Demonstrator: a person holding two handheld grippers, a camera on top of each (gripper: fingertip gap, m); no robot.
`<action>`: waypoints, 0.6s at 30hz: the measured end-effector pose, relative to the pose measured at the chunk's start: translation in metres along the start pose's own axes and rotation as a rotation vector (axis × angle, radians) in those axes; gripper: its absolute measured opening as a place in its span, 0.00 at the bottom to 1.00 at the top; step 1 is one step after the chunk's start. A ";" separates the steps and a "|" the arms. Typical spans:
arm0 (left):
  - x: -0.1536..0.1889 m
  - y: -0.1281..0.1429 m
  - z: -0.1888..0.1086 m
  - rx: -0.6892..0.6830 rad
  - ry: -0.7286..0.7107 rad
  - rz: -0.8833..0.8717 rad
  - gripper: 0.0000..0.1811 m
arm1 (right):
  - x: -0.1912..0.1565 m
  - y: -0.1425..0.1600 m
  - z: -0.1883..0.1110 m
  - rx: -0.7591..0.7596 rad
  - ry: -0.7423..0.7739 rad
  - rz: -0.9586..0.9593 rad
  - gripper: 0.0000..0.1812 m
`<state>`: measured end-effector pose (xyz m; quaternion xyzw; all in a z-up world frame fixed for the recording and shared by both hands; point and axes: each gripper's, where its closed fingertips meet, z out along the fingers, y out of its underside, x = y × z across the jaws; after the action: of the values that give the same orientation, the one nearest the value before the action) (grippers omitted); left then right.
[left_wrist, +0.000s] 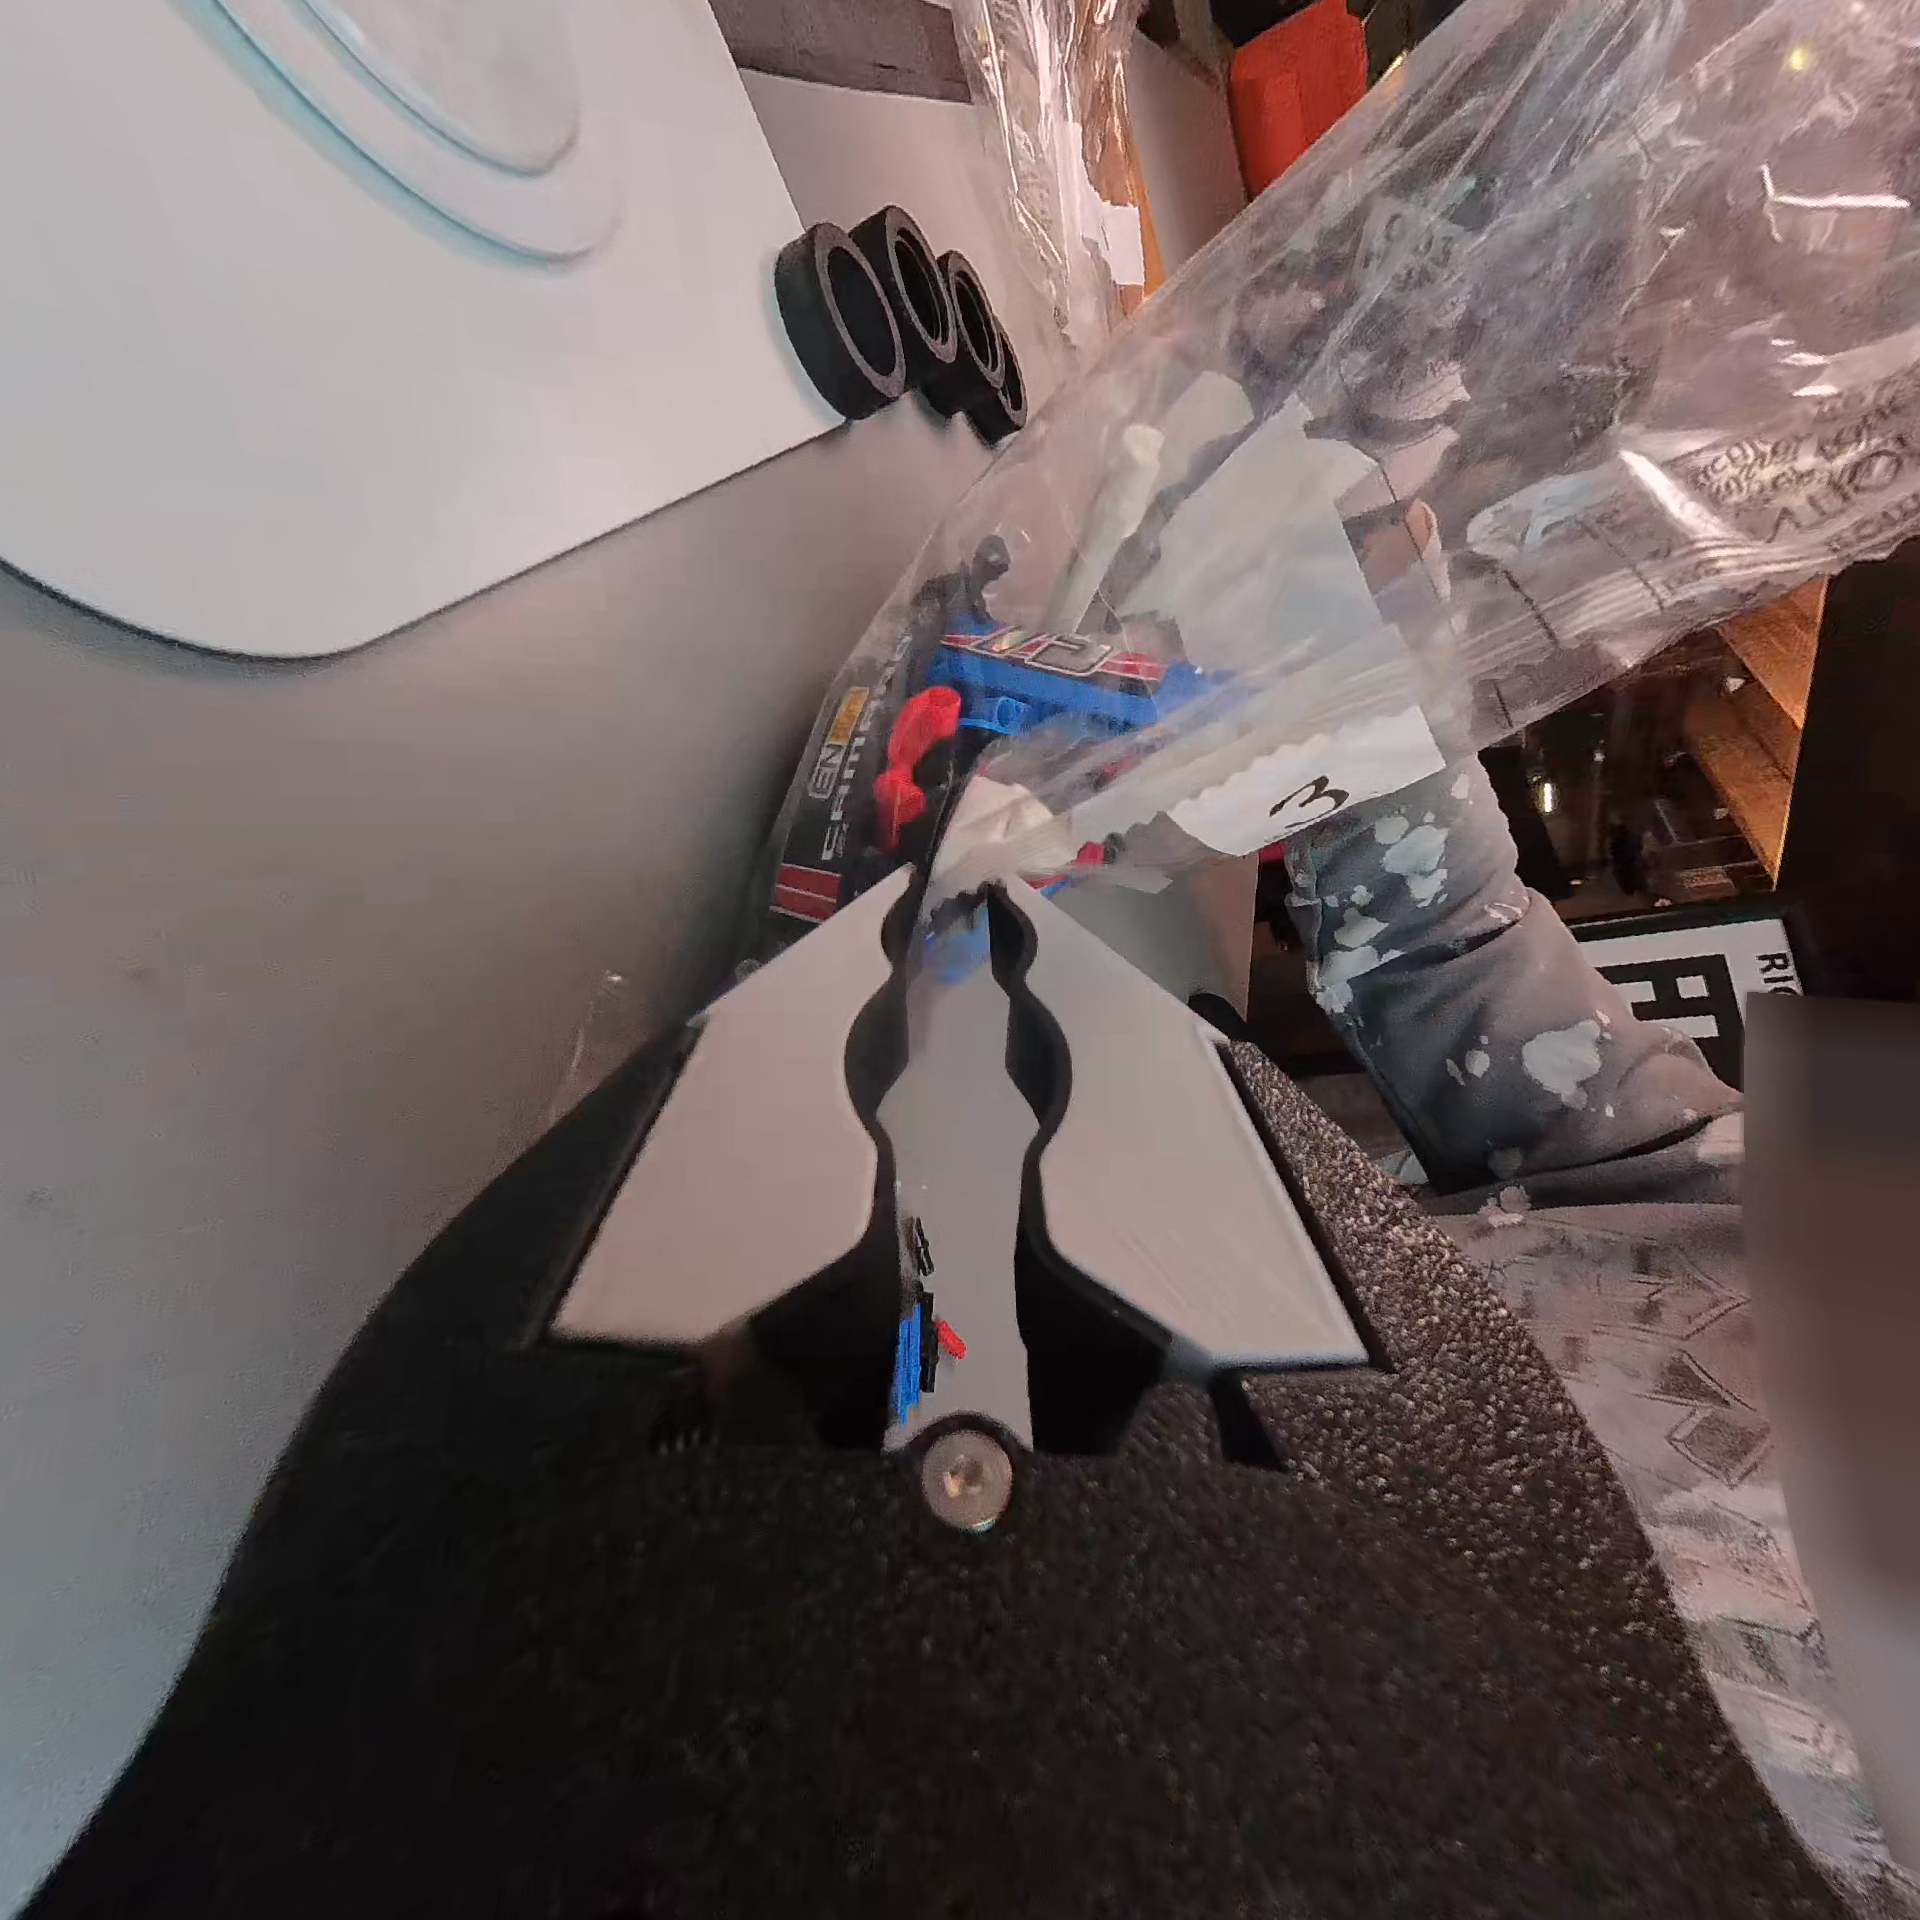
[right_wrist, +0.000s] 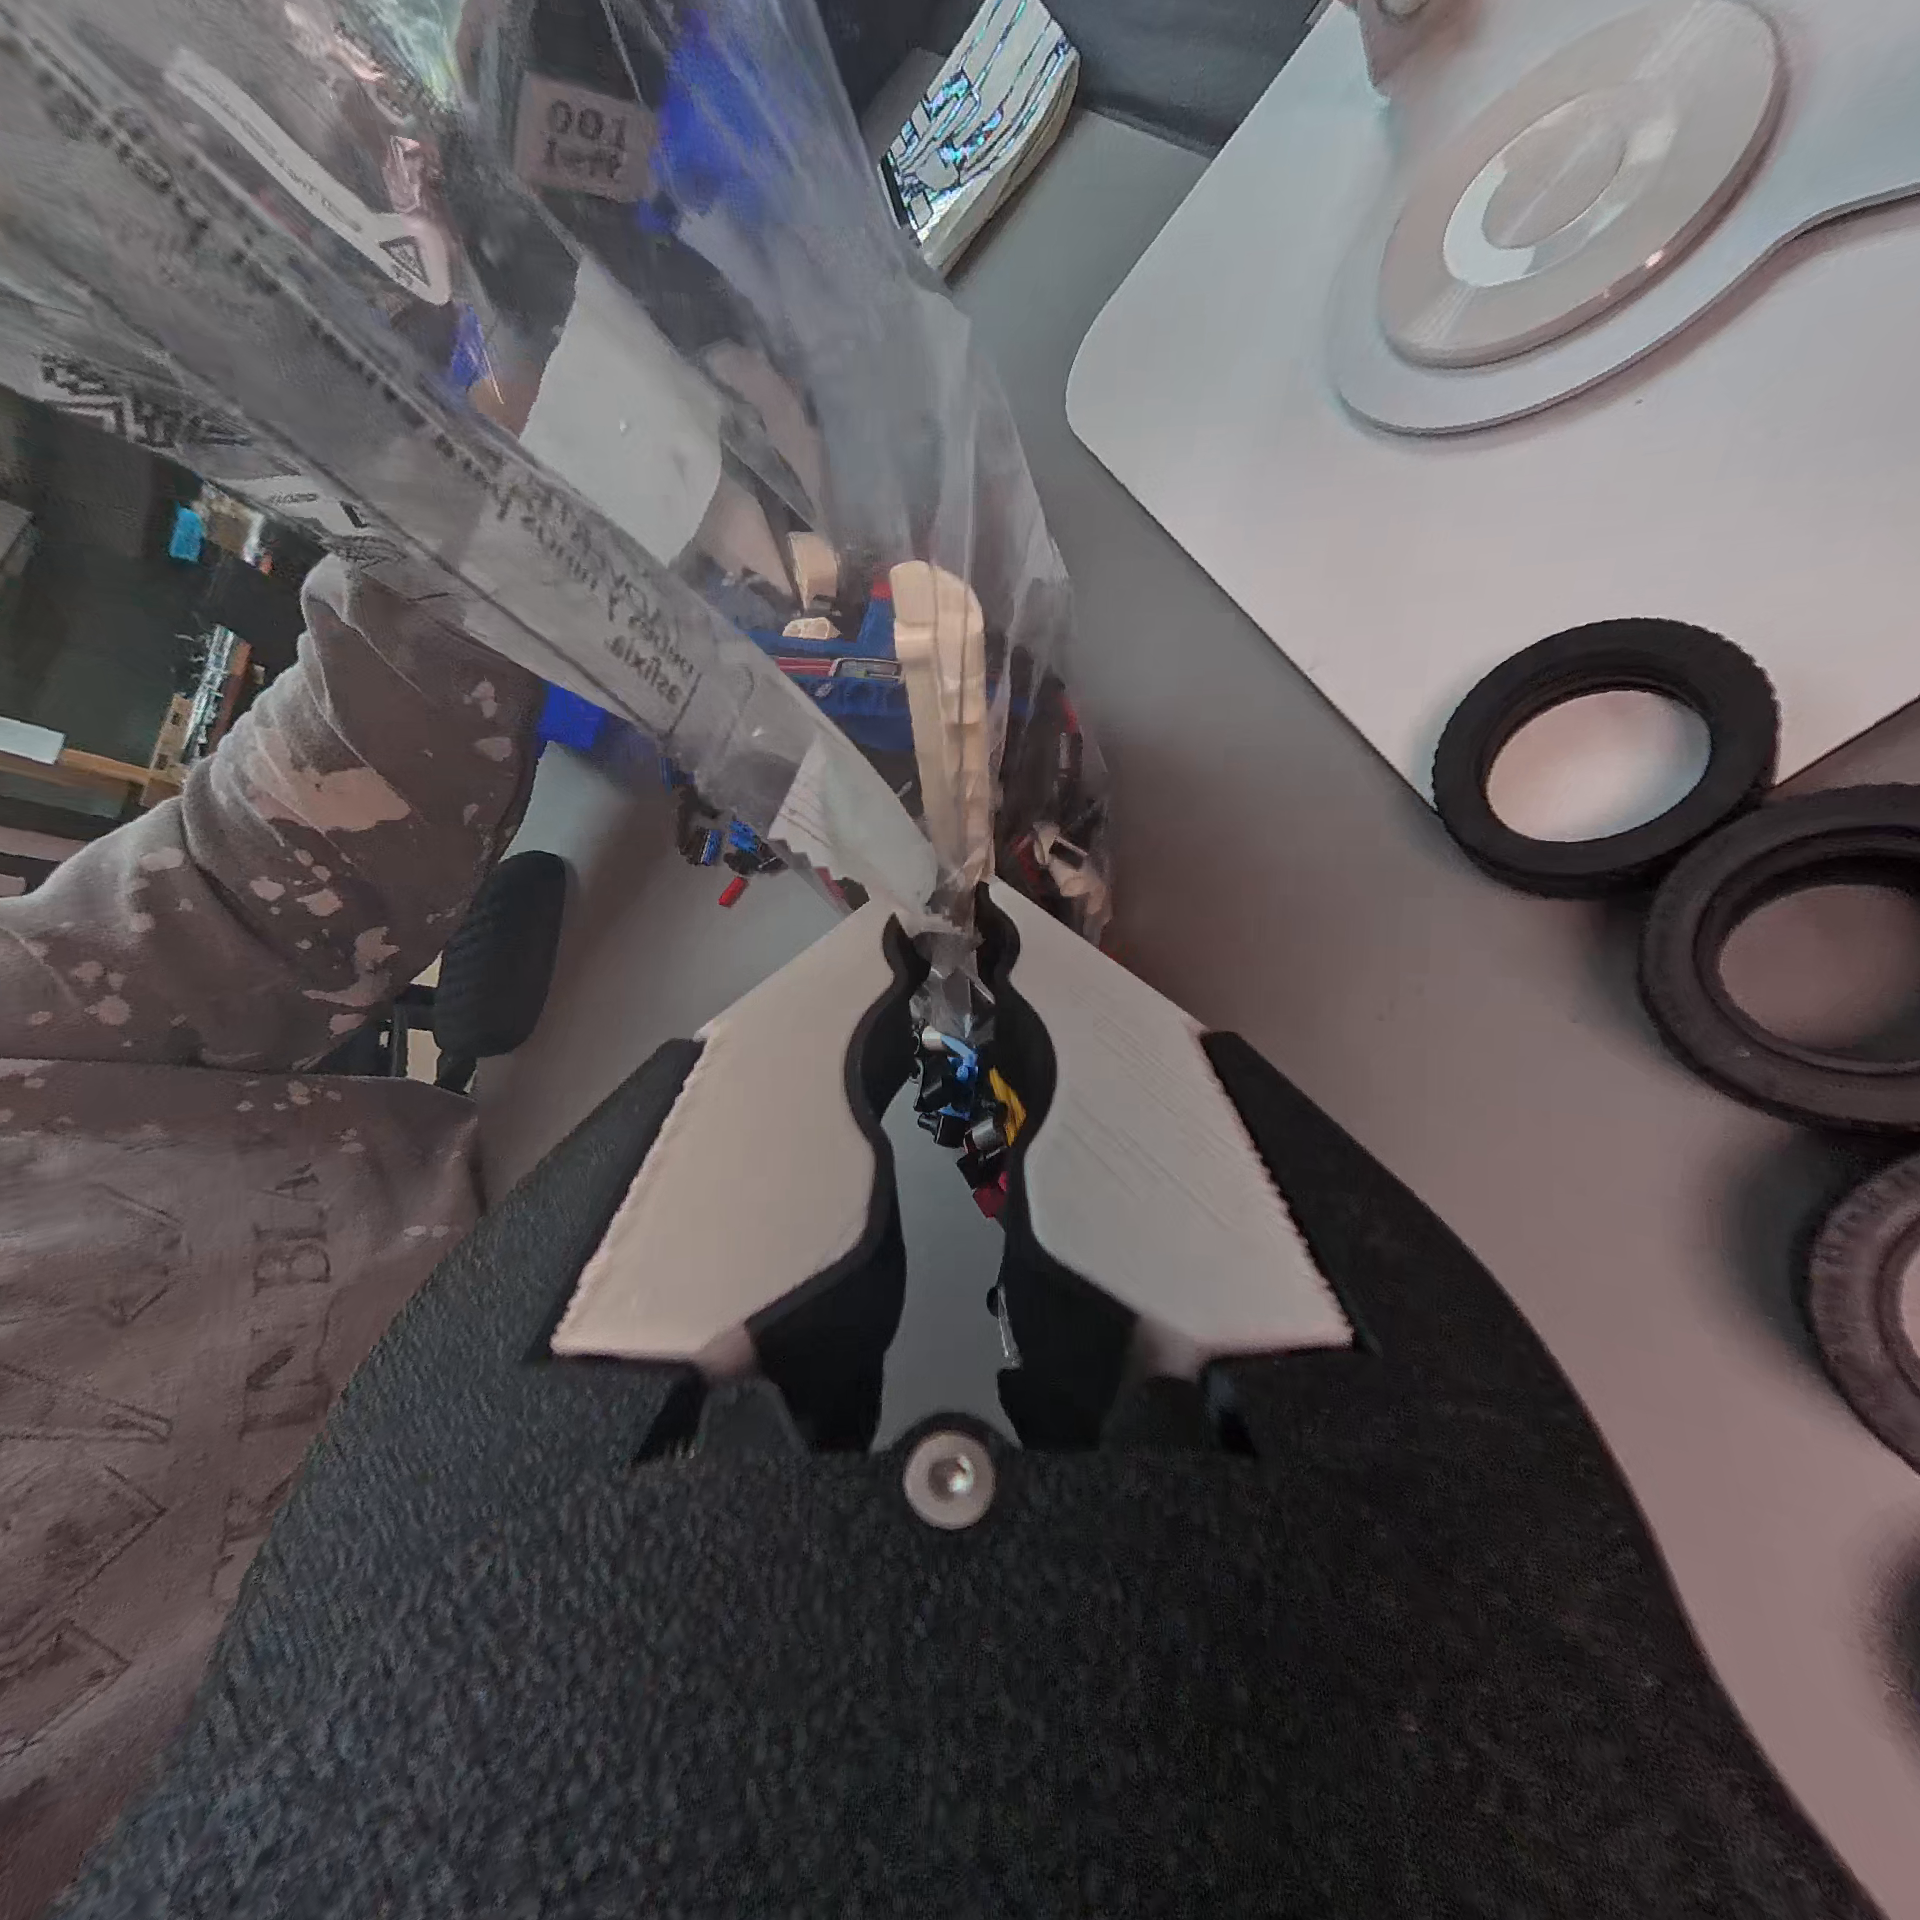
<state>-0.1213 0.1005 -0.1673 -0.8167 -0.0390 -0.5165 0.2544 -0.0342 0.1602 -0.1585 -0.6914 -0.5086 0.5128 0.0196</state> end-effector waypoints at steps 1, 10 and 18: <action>-0.001 -0.005 -0.002 0.014 -0.005 0.000 0.05 | 0.001 -0.004 -0.001 0.011 -0.004 0.005 0.04; -0.017 -0.033 -0.002 0.074 -0.009 -0.053 0.05 | 0.026 -0.028 -0.001 0.025 0.032 0.065 0.04; -0.017 -0.031 -0.006 0.104 -0.069 0.126 0.15 | 0.029 -0.031 -0.006 0.089 0.076 -0.053 0.11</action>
<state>-0.1440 0.1279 -0.1679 -0.8206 -0.0232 -0.4682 0.3269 -0.0522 0.1991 -0.1589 -0.6951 -0.5023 0.5075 0.0835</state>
